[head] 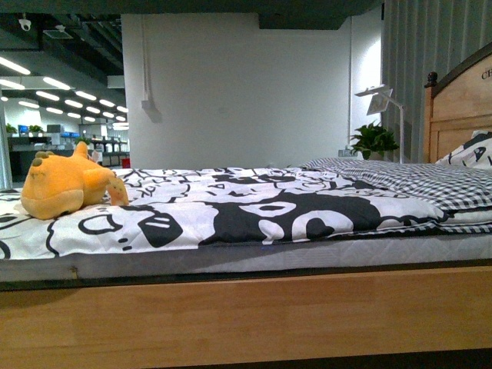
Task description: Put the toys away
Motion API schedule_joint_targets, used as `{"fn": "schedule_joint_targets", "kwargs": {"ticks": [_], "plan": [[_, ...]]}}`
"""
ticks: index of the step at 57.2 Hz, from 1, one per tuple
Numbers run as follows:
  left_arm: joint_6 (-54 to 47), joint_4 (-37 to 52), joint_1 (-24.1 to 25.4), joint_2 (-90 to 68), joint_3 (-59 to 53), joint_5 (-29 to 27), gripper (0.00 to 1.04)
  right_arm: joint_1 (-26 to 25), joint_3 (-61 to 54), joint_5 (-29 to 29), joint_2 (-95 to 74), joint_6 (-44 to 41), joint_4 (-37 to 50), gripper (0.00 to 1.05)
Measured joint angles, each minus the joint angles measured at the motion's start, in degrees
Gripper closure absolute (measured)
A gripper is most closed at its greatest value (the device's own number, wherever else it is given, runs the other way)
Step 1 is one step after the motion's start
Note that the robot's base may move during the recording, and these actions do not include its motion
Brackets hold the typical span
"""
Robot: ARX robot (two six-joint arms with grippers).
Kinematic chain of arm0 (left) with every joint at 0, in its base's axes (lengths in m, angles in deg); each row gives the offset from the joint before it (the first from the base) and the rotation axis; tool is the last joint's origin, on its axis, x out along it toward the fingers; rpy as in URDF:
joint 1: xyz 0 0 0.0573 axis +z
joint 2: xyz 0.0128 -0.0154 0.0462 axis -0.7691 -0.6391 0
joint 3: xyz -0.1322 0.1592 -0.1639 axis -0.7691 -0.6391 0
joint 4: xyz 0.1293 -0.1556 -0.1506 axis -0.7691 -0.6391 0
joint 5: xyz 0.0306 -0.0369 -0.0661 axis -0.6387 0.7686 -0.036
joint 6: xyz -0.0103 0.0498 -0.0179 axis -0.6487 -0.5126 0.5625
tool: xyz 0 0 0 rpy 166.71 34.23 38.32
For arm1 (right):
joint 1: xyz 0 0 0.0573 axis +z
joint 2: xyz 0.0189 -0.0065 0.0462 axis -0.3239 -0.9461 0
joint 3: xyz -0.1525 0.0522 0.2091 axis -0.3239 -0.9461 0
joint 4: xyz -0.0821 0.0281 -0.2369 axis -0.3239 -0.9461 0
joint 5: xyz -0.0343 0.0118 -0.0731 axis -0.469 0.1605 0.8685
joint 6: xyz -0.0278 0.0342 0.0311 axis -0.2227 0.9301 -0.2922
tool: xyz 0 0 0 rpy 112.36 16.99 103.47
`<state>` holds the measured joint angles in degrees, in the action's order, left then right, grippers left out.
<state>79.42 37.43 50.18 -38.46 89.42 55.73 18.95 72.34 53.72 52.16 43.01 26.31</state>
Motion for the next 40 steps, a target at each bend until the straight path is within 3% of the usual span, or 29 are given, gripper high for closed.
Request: {"fn": "schedule_joint_targets", "kwargs": {"ticks": [40], "plan": [[0.0,0.0,0.0,-0.02,0.0,0.0,0.06,0.0,0.0,-0.02,0.0,0.0,0.0,0.07]]}}
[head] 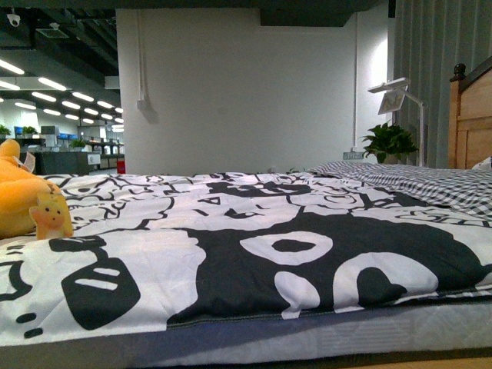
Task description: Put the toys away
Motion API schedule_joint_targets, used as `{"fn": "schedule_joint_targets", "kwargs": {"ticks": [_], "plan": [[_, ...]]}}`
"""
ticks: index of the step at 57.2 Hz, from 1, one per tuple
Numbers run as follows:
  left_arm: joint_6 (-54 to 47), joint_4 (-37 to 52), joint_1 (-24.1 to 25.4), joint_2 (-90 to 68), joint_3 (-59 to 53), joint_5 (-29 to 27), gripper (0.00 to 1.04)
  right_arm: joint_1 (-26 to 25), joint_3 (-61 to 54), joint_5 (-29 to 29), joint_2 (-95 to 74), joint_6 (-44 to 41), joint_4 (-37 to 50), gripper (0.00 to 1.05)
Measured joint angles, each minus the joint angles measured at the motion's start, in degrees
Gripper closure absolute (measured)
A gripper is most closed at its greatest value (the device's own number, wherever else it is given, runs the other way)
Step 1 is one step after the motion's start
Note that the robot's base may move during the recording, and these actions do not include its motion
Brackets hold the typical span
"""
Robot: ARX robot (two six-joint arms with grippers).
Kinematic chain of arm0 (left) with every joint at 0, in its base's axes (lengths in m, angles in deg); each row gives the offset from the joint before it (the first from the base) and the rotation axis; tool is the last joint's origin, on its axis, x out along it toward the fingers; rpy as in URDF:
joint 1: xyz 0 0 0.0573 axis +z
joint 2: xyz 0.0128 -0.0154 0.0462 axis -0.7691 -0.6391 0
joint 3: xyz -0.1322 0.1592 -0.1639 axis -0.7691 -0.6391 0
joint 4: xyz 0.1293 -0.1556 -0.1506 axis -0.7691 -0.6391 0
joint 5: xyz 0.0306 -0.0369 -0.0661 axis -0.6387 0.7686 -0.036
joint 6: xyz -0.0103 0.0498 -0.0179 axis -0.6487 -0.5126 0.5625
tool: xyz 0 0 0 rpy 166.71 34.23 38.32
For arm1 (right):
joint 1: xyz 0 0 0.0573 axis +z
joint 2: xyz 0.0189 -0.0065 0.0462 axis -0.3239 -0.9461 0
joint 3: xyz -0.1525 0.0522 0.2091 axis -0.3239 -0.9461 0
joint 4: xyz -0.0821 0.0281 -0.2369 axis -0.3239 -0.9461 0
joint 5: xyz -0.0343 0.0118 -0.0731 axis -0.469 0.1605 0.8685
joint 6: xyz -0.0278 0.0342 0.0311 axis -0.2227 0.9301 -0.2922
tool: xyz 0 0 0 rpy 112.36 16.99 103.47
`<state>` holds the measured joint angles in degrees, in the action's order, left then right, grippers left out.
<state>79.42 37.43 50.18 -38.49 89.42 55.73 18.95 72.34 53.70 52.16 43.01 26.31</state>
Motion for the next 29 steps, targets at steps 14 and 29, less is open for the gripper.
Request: {"fn": "schedule_joint_targets", "kwargs": {"ticks": [14,29], "plan": [[0.0,0.0,0.0,0.02,0.0,0.0,0.06,0.0,0.0,0.0,0.0,0.0,0.0,0.07],[0.0,-0.02,0.0,0.0,0.0,0.0,0.06,0.0,0.0,0.02,0.0,0.0,0.0,0.07]]}}
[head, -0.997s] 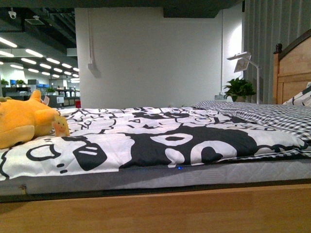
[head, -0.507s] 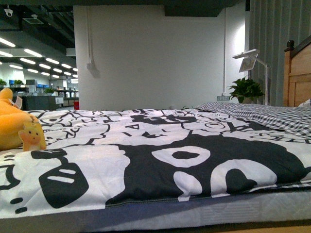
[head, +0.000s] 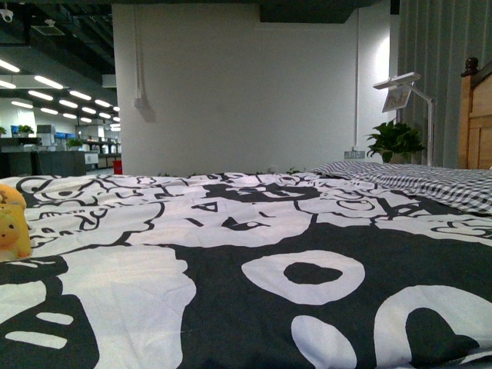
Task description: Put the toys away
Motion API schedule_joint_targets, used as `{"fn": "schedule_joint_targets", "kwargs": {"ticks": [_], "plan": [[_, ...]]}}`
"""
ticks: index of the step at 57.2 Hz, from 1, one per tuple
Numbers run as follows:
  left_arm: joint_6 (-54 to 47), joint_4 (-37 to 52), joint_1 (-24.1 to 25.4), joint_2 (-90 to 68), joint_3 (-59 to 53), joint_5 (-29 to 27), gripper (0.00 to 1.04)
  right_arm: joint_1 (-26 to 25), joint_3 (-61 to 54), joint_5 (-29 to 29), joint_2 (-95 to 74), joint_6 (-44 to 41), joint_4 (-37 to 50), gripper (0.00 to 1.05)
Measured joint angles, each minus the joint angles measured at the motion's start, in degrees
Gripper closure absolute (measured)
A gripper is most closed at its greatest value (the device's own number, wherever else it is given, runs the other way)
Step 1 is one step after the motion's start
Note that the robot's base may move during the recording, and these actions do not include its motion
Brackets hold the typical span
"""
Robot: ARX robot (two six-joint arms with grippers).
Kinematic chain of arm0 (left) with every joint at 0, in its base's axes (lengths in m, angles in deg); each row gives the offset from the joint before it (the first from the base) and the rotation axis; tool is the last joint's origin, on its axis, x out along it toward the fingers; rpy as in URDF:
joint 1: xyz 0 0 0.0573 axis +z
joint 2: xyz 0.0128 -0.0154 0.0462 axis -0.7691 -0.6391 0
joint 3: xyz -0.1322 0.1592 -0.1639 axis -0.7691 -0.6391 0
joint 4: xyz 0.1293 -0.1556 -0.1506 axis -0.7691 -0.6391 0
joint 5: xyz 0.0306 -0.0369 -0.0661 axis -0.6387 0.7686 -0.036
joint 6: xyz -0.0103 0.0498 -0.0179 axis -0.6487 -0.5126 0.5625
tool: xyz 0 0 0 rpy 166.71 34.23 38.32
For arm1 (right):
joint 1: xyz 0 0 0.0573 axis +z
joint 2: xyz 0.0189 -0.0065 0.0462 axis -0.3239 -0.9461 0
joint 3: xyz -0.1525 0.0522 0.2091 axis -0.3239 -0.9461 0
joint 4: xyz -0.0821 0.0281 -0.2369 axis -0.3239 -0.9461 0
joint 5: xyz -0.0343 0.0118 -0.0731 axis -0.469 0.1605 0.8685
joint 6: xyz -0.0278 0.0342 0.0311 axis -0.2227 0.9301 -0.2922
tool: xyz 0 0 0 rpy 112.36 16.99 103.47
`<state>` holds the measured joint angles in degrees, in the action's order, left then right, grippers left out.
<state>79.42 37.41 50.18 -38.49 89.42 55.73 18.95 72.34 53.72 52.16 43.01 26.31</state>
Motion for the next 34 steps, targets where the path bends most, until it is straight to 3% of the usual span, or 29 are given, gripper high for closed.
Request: {"fn": "schedule_joint_targets", "kwargs": {"ticks": [34], "plan": [[0.0,0.0,0.0,0.02,0.0,0.07,0.06,0.0,0.0,0.35,0.07,0.0,0.0,0.07]]}}
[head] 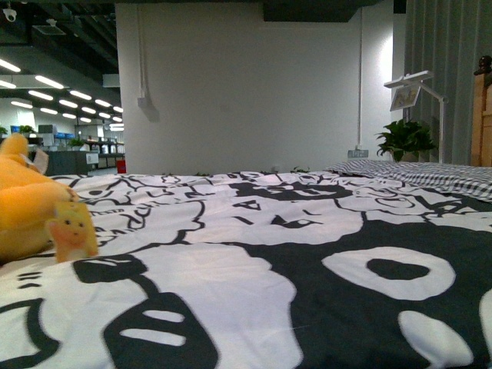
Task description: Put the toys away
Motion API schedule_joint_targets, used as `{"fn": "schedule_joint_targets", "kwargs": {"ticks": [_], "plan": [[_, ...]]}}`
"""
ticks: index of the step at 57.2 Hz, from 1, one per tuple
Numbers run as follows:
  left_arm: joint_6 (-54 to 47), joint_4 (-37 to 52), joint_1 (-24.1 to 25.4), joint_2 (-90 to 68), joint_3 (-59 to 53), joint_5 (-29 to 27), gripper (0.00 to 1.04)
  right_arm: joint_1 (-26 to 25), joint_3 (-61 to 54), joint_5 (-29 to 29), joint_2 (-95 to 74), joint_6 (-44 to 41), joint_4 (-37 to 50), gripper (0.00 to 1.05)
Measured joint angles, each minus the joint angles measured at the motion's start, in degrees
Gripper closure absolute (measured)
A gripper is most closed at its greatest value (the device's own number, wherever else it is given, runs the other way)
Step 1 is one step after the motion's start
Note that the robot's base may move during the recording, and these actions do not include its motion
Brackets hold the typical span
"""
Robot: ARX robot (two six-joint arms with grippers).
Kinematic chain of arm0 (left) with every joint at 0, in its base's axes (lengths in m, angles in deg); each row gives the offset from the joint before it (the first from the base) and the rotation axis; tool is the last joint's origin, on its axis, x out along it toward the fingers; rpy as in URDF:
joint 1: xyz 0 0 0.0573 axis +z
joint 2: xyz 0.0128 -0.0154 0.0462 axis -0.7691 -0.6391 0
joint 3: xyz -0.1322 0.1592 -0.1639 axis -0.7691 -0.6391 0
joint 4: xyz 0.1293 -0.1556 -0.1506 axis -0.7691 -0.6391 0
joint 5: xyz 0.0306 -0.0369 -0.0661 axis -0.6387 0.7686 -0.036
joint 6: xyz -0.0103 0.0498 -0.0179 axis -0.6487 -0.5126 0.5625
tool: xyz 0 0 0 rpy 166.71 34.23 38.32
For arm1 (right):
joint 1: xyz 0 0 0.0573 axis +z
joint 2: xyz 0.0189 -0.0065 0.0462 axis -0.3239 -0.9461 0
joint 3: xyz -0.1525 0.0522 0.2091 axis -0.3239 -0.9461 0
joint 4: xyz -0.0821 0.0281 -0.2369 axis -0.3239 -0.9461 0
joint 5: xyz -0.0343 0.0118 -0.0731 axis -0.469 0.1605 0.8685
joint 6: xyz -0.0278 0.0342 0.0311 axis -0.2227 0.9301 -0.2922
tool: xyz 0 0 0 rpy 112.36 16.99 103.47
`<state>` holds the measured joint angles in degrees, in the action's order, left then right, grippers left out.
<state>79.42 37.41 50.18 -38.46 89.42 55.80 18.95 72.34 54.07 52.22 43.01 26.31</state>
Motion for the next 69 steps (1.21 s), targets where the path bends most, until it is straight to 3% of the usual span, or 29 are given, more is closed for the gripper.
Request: {"fn": "schedule_joint_targets", "kwargs": {"ticks": [69], "plan": [[0.0,-0.02,-0.04,0.07,0.0,-0.2,0.06,-0.02,0.0,-0.39,0.0,0.0,0.02,0.07]]}}
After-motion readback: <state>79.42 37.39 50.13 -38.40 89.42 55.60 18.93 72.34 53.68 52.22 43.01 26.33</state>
